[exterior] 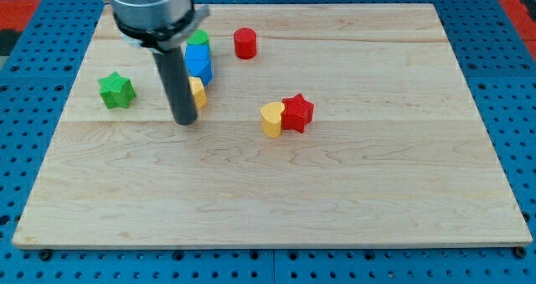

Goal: Move the yellow heart bottom to the yellow hexagon

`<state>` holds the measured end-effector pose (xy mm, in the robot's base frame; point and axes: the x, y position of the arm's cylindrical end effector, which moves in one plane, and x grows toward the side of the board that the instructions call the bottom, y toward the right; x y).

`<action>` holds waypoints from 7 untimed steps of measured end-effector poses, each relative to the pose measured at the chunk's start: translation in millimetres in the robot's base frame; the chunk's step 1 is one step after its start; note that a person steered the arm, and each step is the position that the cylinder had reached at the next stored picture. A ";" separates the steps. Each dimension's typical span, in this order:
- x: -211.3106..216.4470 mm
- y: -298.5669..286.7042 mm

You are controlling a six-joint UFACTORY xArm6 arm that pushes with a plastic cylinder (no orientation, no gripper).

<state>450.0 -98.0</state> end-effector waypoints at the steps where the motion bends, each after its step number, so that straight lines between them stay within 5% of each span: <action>1: 2.4 29.2; 4: 2.4 77.6; 6: 42.8 79.8; 7: 18.3 156.6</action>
<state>468.4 58.6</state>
